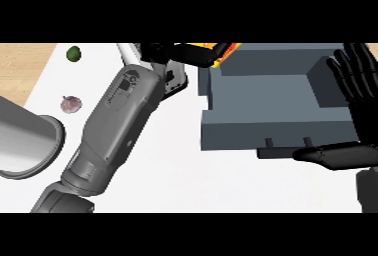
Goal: Pick up the cup, place it into the drawer and close the drawer
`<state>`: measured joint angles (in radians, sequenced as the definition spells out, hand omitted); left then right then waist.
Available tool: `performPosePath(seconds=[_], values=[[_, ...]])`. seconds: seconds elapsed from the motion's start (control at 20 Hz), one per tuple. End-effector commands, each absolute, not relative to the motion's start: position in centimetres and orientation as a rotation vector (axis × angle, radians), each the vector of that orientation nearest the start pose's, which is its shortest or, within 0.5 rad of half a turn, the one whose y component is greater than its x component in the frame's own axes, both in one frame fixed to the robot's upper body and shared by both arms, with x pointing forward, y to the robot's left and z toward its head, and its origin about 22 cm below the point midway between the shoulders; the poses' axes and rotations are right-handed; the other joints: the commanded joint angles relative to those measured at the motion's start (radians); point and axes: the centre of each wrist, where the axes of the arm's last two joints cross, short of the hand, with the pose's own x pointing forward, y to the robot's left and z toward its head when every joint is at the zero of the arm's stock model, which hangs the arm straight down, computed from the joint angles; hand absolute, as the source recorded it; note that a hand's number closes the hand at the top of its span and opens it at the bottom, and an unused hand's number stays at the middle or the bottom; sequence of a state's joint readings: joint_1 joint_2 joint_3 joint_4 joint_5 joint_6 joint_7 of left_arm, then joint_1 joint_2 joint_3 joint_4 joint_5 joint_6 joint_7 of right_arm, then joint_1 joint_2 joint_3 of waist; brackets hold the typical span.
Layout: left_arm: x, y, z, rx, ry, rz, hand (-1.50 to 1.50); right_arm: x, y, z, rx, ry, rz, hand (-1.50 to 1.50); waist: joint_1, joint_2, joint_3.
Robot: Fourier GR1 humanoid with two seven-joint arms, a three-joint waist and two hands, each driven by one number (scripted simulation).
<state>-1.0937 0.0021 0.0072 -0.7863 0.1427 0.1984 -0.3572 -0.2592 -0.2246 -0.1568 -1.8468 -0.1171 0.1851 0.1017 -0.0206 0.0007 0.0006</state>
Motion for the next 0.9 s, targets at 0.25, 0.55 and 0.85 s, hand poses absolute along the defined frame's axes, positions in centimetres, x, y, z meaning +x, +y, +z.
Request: performPosePath(seconds=[0.25, 0.55, 0.85], values=[[44.3, 3.3, 17.2, -0.056, -1.924, -0.248, 1.5, 28.4, -27.3, 16.0, 0.044, -2.023, 0.296, -1.5, -0.049, 0.016, 0.001], [44.5, 3.1, 15.4, -0.004, -1.805, -0.345, 1.5, 28.3, -25.8, 14.7, 0.118, -2.039, 0.324, -1.5, -0.102, 0.03, 0.002], [44.1, 3.6, 12.6, 0.018, -1.708, -0.479, 1.5, 28.6, -25.0, 15.7, 0.119, -2.042, 0.323, -1.5, -0.144, 0.033, 0.002]])
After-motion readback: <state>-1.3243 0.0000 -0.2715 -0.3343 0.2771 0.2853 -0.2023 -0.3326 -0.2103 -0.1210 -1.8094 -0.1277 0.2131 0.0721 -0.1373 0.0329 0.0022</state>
